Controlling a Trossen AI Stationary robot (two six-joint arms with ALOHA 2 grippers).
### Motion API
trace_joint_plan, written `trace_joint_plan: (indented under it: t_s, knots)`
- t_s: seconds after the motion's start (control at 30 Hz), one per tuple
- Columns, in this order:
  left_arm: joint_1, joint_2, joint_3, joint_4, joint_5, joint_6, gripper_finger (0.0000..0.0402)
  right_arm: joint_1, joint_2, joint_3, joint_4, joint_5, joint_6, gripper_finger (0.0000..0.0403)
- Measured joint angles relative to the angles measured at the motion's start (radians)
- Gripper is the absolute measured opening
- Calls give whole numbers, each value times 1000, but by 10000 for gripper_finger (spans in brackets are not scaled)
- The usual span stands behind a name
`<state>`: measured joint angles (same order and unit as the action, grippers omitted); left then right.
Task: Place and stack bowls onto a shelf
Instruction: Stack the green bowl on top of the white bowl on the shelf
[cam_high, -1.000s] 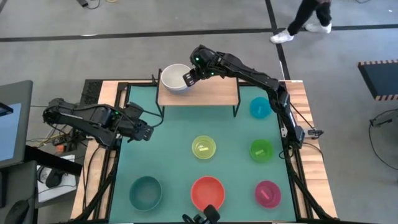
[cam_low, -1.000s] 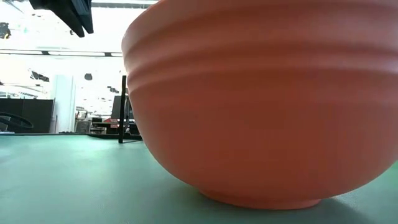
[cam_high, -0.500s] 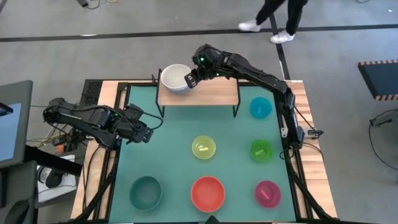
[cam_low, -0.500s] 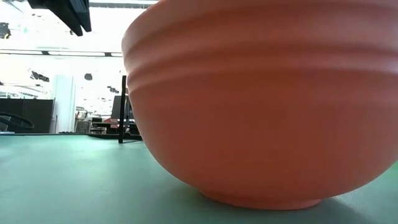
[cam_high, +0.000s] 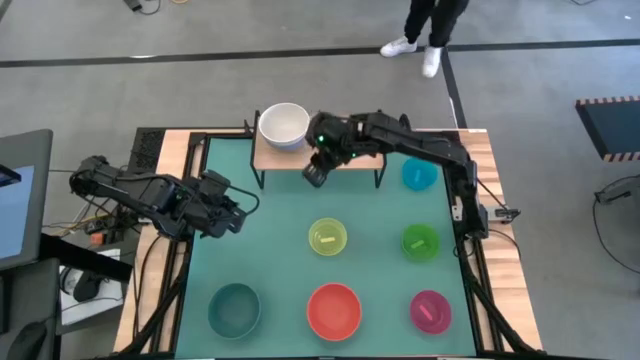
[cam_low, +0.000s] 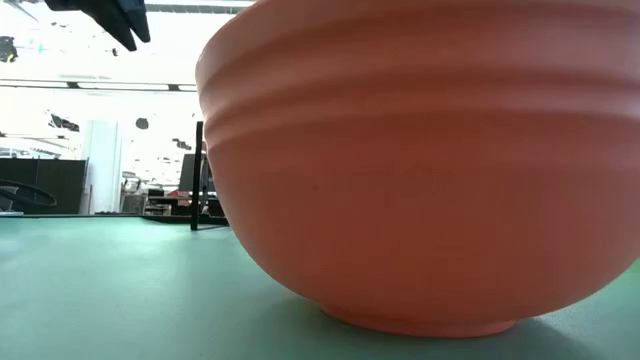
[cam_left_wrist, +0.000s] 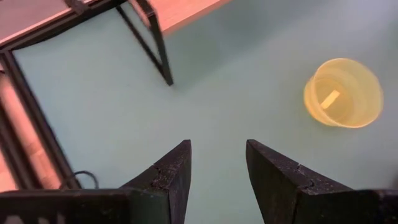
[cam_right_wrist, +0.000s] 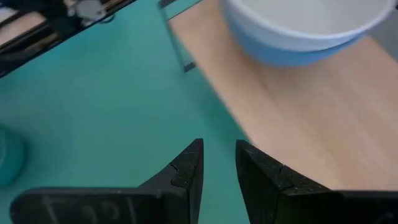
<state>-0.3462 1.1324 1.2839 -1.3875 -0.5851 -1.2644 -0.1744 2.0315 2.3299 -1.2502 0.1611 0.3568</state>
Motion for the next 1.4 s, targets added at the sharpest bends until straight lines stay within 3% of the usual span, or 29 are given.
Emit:
trace_joint_plan:
  t_s: [0.23, 0.4, 0.73, 0.9, 1.07, 1.23, 1.4]
  knots:
    - [-10, 0, 0, 49, -28, 41, 137, 83, -46, 1, -53, 0, 9, 118]
    - [-10, 0, 0, 90, -33, 115, 137, 122, -52, -10, -111, 98, 42, 118]
    - [-10, 3, 0, 177, -33, 199, 137, 200, -114, -332, 171, 62, 202, 118]
    - [-12, 14, -30, 193, -20, 237, 137, 248, -244, -439, 282, 117, 223, 118]
    - [-8, 21, -102, 298, 33, 306, 137, 288, -414, -580, 303, 243, 258, 118]
    - [20, 20, -150, 423, 88, 399, 137, 284, -601, -817, 336, 298, 419, 118]
    - [39, 20, -177, 479, 206, 490, 137, 318, -762, -1078, 513, 292, 563, 118]
